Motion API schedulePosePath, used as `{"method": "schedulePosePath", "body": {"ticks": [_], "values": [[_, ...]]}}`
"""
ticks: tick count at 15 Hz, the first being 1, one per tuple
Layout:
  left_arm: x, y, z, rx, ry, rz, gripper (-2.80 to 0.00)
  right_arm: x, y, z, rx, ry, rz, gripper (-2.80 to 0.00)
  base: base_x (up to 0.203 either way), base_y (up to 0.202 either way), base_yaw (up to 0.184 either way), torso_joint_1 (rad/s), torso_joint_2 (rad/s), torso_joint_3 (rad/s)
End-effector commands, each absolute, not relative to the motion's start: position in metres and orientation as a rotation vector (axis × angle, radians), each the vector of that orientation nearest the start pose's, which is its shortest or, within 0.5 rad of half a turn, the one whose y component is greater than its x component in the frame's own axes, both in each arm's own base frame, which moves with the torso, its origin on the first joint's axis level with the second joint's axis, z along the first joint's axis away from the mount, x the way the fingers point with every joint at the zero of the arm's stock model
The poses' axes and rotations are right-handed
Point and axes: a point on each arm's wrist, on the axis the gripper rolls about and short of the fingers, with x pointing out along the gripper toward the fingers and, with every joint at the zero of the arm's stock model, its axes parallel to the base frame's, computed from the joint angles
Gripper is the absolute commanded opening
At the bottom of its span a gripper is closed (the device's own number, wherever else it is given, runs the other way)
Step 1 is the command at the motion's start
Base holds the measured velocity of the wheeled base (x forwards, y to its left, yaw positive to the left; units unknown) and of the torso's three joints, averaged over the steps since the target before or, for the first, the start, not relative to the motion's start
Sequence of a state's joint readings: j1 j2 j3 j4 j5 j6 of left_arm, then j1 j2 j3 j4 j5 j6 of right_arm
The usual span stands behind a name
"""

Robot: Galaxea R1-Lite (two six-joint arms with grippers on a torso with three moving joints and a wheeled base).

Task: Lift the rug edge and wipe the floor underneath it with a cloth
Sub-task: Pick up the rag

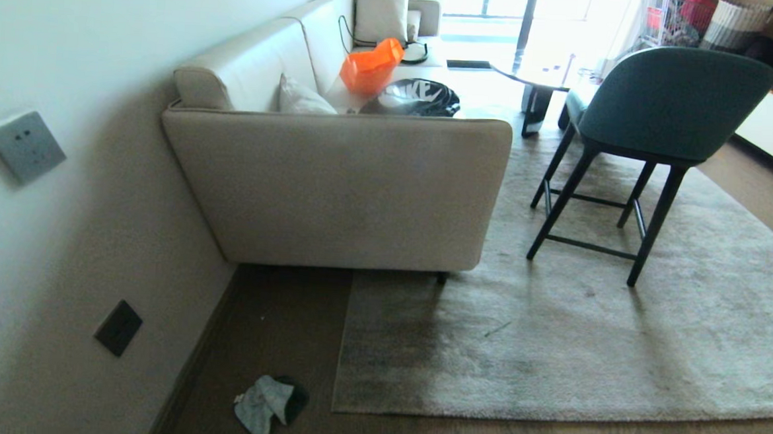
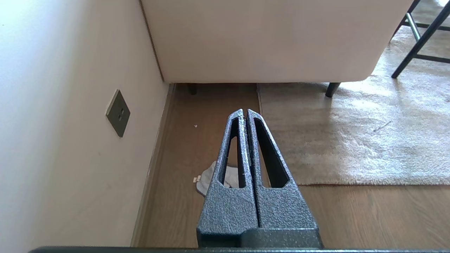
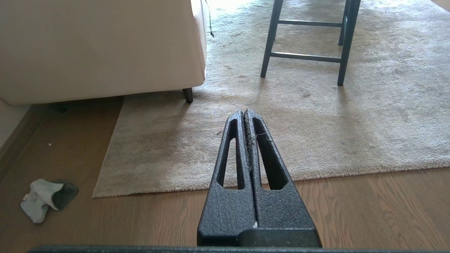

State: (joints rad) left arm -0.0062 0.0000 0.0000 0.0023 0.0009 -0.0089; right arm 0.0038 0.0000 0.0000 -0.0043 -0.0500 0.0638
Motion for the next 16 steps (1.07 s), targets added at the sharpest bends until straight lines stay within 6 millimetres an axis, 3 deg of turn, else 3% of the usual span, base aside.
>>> {"method": "schedulePosePath", "body": {"ticks": [1, 16], "values": [[-0.0228, 0.0002, 0.0753, -0.011, 0.002, -0.005, -2.80, -0.0228, -0.0012, 0.0760, 0.065, -0.006, -0.046, -2.80, 0.000, 0.000, 0.000, 0.000, 0.00, 0.000], [-0.0228, 0.0002, 0.0753, -0.011, 0.002, -0.005, -2.80, -0.0228, -0.0012, 0.0760, 0.065, -0.006, -0.046, -2.80, 0.000, 0.000, 0.000, 0.000, 0.00, 0.000]]}}
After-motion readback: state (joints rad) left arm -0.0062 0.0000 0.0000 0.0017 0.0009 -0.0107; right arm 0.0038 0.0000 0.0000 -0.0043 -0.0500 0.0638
